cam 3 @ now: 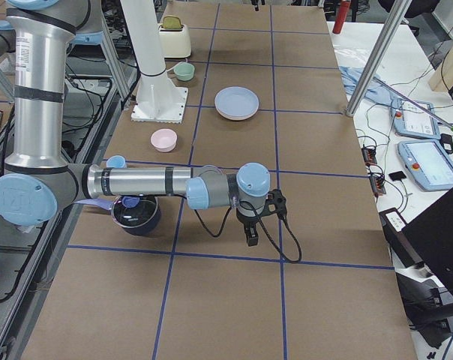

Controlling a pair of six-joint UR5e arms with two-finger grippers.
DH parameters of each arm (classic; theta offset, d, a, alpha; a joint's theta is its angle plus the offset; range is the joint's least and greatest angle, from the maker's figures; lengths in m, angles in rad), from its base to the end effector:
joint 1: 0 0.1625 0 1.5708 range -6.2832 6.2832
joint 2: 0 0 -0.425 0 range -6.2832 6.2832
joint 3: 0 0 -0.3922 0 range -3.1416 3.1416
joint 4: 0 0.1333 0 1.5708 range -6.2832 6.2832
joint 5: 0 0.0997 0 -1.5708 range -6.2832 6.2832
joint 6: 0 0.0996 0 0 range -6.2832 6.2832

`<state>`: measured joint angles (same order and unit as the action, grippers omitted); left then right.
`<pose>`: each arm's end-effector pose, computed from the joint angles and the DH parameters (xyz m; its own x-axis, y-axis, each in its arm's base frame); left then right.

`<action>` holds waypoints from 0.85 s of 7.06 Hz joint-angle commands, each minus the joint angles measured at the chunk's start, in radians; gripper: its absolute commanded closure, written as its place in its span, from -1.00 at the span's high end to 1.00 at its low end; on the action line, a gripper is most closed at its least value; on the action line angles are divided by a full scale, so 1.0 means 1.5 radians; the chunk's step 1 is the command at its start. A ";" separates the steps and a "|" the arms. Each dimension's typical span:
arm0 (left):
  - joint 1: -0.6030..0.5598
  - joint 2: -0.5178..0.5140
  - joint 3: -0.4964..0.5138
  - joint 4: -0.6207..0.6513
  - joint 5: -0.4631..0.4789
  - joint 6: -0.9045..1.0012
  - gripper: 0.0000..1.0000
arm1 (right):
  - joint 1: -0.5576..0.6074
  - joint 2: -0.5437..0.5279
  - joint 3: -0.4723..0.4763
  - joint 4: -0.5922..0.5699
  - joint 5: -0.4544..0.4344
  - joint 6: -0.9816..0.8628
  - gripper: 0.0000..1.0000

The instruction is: Stack three plates with pink and blue

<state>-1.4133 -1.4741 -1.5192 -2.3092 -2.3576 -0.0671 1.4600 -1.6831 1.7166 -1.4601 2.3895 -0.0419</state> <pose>0.0115 -0.4729 0.6464 0.6429 0.4438 -0.6243 -0.0874 0.8523 0.5158 0.0101 -0.4567 0.6247 0.6622 -0.2209 0.7160 0.1373 0.9752 0.1738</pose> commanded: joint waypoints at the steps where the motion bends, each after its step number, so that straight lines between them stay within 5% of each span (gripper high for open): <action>1: -0.001 -0.009 -0.003 0.028 0.000 0.000 0.98 | 0.000 0.004 0.000 0.002 0.001 0.008 1.00; 6: -0.002 0.003 -0.009 0.024 -0.008 0.001 0.98 | -0.002 0.032 -0.027 0.003 0.019 0.070 1.00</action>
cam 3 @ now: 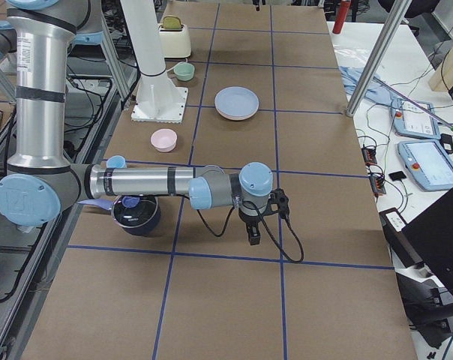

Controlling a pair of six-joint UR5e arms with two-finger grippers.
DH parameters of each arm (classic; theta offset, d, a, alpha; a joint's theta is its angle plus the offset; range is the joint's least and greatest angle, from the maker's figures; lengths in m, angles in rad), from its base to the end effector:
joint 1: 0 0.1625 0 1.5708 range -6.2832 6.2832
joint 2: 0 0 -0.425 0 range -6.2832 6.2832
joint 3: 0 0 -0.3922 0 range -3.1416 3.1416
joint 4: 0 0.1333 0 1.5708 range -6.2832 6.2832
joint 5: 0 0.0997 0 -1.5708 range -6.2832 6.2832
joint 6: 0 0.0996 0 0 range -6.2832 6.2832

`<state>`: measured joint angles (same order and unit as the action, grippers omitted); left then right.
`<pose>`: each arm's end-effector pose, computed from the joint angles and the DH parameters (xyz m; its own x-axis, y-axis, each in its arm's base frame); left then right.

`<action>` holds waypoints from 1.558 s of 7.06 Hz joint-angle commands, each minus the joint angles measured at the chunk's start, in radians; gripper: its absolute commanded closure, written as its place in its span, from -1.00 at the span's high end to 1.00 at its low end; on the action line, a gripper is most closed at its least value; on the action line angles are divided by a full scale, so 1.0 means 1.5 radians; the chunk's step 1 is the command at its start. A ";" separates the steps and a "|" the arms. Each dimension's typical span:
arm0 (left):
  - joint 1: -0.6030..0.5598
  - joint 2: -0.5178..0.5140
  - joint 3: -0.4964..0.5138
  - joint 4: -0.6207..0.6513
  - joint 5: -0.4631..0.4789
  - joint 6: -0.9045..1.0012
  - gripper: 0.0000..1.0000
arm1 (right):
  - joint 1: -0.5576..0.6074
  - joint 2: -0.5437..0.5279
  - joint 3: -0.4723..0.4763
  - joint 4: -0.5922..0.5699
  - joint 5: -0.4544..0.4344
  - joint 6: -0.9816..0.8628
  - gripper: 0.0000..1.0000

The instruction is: Stack three plates with pink and blue

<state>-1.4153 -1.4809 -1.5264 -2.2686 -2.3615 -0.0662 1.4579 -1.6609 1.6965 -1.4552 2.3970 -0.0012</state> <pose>0.0114 -0.4762 0.6443 0.6433 0.4277 -0.6350 -0.0886 0.8654 0.4932 0.0076 -0.4663 0.6235 0.6607 -0.1876 0.7268 0.1122 0.9821 0.1515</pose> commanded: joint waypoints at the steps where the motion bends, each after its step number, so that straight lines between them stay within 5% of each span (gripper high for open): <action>1: 0.000 0.008 -0.003 -0.005 -0.005 -0.001 0.98 | 0.000 0.019 -0.019 0.002 0.014 0.049 1.00; 11: -0.001 -0.008 -0.027 -0.004 0.006 -0.007 0.98 | -0.001 0.019 -0.016 0.006 0.014 0.052 1.00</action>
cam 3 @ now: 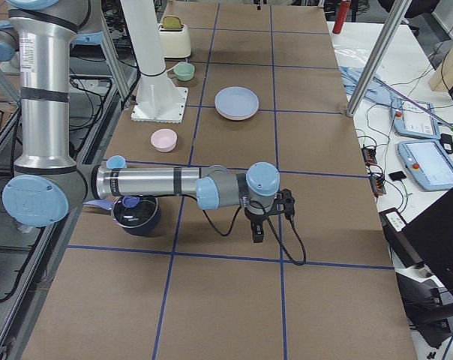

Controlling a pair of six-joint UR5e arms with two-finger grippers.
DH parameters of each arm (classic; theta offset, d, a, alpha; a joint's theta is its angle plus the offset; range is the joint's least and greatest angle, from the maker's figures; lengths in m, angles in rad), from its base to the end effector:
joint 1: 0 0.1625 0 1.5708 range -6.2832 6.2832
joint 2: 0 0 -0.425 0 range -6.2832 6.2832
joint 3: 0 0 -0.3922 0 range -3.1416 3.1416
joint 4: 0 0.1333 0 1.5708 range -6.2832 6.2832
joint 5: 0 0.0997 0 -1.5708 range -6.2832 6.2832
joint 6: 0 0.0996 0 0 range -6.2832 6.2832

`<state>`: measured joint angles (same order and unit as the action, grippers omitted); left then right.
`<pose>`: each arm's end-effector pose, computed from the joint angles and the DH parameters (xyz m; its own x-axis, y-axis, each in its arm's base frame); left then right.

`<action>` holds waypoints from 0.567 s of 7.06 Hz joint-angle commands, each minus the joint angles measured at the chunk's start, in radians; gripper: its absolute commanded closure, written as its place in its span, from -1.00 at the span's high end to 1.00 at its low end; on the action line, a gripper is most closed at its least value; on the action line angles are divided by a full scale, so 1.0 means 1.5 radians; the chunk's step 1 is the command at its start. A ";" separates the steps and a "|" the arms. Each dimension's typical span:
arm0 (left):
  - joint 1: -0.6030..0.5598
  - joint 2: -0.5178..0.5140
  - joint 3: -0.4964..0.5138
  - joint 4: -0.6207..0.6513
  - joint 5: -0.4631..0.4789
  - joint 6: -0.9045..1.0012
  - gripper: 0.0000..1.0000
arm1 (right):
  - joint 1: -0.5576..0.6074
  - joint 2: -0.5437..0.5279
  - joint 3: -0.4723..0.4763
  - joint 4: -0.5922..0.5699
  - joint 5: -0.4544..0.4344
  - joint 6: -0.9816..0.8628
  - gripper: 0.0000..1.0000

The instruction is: Stack three plates with pink and blue

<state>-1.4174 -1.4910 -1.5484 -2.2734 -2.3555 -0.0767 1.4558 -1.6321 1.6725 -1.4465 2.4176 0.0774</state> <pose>0.0109 -0.4824 0.6280 0.6461 0.4387 -0.6246 -0.0768 0.8515 0.5186 0.0038 -0.4786 0.6196 0.6507 -0.1217 0.7495 0.0631 0.9923 0.1063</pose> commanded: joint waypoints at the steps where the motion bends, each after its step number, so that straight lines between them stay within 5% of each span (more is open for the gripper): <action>1: 0.000 0.000 -0.015 -0.001 0.002 0.001 0.99 | -0.002 0.000 -0.001 0.000 0.000 0.001 1.00; 4: -0.010 0.004 -0.023 0.001 0.001 0.000 0.98 | -0.003 0.001 -0.003 0.000 0.000 0.001 1.00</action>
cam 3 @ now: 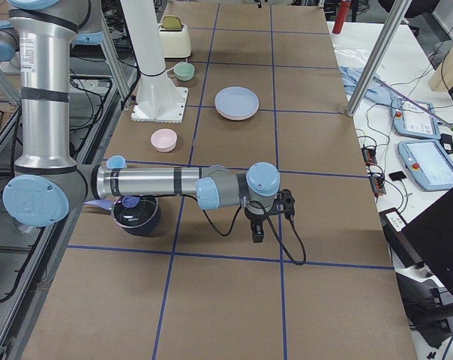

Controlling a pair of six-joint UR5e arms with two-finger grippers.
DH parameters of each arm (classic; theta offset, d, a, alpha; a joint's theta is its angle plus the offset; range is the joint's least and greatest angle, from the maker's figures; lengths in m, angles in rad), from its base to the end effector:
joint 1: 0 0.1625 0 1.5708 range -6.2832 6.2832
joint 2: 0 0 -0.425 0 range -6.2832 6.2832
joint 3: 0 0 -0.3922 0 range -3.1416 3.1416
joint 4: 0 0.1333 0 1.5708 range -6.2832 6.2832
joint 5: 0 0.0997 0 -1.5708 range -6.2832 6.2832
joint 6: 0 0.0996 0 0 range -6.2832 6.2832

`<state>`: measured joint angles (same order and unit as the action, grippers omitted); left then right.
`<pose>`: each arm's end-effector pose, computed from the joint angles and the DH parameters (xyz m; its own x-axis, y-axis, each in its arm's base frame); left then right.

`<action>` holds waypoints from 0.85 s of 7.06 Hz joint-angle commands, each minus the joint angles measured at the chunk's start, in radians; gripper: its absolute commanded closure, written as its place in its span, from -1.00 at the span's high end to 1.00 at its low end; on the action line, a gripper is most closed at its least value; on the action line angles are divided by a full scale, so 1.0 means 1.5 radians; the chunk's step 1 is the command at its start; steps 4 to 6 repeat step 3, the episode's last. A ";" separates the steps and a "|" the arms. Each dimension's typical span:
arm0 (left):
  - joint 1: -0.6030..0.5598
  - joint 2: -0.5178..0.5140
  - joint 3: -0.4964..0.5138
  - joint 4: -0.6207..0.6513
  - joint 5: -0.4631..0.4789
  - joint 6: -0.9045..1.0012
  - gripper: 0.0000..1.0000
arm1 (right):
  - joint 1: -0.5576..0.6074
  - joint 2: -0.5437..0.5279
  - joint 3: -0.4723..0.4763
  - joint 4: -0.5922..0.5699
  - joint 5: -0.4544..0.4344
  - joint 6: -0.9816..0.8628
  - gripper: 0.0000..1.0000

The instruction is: Stack three plates with pink and blue

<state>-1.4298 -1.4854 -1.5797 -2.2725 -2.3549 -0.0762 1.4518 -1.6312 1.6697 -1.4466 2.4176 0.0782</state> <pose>0.0047 -0.4810 0.6148 0.6497 0.4461 -0.6155 -0.0647 0.8392 0.5400 0.0018 -0.4789 0.6206 0.6505 -0.1220 0.7497 0.0665 0.9924 0.1037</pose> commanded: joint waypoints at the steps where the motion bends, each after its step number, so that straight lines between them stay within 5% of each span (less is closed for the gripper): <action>1: -0.007 -0.001 -0.003 0.000 0.001 0.000 0.98 | 0.001 -0.002 -0.004 -0.001 0.001 -0.001 1.00; 6: -0.009 0.002 -0.002 0.003 0.035 -0.003 0.99 | 0.001 -0.001 -0.014 0.000 -0.008 -0.011 1.00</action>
